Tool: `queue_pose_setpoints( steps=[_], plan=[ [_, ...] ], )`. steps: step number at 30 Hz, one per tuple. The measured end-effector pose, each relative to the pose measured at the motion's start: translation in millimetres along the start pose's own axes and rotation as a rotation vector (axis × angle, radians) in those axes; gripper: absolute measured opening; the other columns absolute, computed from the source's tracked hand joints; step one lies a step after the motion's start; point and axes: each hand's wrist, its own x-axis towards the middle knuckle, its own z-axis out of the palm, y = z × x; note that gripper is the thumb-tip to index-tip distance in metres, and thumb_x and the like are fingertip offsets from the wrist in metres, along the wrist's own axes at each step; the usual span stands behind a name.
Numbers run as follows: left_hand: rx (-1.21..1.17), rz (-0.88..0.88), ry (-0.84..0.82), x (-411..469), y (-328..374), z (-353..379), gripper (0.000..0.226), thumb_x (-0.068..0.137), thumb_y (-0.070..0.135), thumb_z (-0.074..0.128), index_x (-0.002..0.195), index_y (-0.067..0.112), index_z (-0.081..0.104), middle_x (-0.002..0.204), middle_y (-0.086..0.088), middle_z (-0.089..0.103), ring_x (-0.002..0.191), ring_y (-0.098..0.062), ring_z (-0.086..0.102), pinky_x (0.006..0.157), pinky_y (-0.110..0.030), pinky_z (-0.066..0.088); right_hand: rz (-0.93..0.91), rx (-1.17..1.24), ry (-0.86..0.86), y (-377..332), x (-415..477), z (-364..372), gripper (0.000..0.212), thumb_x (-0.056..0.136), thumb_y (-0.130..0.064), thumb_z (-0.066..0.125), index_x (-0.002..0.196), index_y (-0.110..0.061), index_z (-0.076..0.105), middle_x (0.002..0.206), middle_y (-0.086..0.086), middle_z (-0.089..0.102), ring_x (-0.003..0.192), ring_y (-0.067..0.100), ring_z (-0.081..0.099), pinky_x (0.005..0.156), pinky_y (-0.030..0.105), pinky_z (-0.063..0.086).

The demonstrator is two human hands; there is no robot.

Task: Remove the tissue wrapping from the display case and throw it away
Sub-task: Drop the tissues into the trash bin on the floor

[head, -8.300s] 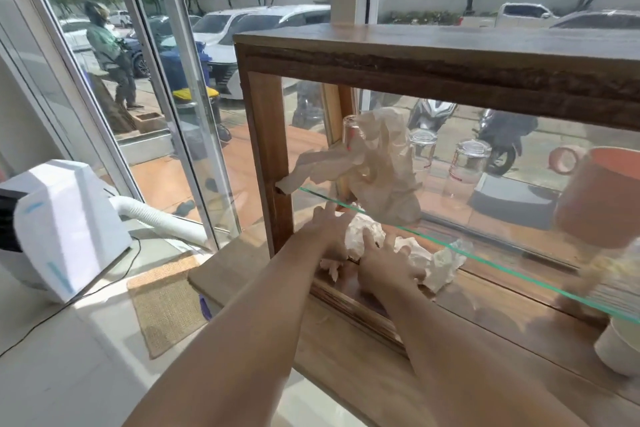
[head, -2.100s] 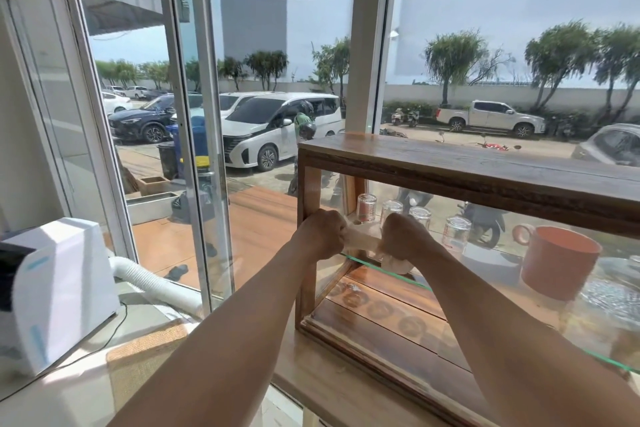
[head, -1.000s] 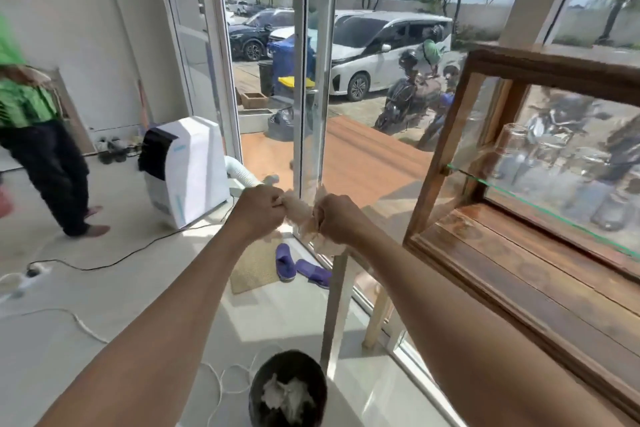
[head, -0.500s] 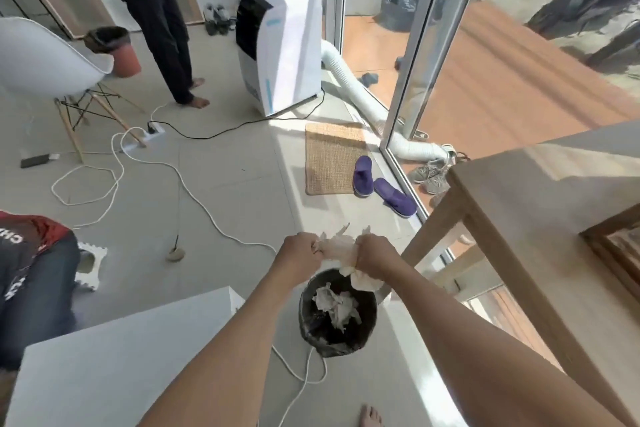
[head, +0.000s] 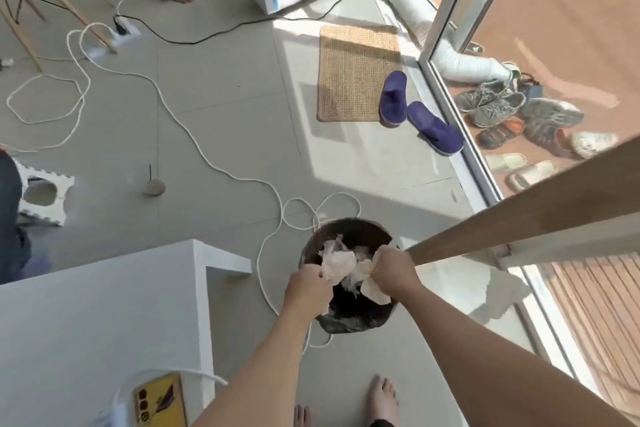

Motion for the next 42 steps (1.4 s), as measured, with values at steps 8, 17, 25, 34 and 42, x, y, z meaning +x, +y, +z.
queue_pose_setpoints(
  steps=[8,17,25,34,42],
  plan=[
    [-0.025,0.047,-0.063,55,-24,42,0.019,0.089,0.02,0.049,0.103,0.016,0.061,0.093,-0.003,0.064,0.083,-0.024,0.054,0.07,-0.028,0.04,0.04,0.195,-0.091,6,58,42,0.032,0.093,-0.015,0.047,0.124,-0.008,0.049,0.117,0.015,0.065,0.108,0.032,0.061,0.082,0.035,0.045],
    [0.111,0.04,-0.15,61,-24,56,0.067,0.086,0.029,0.055,0.149,0.028,0.034,0.139,-0.009,0.055,0.127,-0.031,0.049,0.096,-0.032,0.041,0.024,0.161,-0.143,36,41,45,0.049,0.09,-0.018,0.054,0.138,-0.013,0.044,0.137,0.013,0.054,0.126,0.03,0.051,0.11,0.041,0.038],
    [0.128,0.039,-0.177,50,-19,50,0.06,0.09,0.029,0.055,0.147,0.019,0.039,0.146,-0.006,0.05,0.133,-0.026,0.047,0.104,-0.032,0.039,0.094,0.173,-0.111,47,28,53,0.03,0.09,-0.021,0.052,0.118,-0.013,0.058,0.116,0.008,0.066,0.102,0.027,0.062,0.078,0.032,0.049],
    [0.263,0.177,-0.058,-49,36,-44,0.02,0.09,0.024,0.05,0.091,0.011,0.065,0.094,-0.006,0.066,0.082,-0.023,0.055,0.074,-0.031,0.046,-0.01,-0.026,-0.033,-6,-72,-42,0.026,0.094,-0.017,0.046,0.114,-0.01,0.062,0.114,0.009,0.067,0.106,0.031,0.064,0.083,0.034,0.049],
    [0.274,0.508,0.122,-180,129,-176,0.023,0.089,0.028,0.051,0.068,0.018,0.053,0.076,-0.006,0.063,0.075,-0.026,0.058,0.068,-0.034,0.047,-0.112,-0.023,0.323,-72,-229,-159,0.018,0.093,-0.023,0.049,0.095,-0.013,0.063,0.103,0.008,0.068,0.095,0.028,0.064,0.066,0.03,0.042]
  ],
)
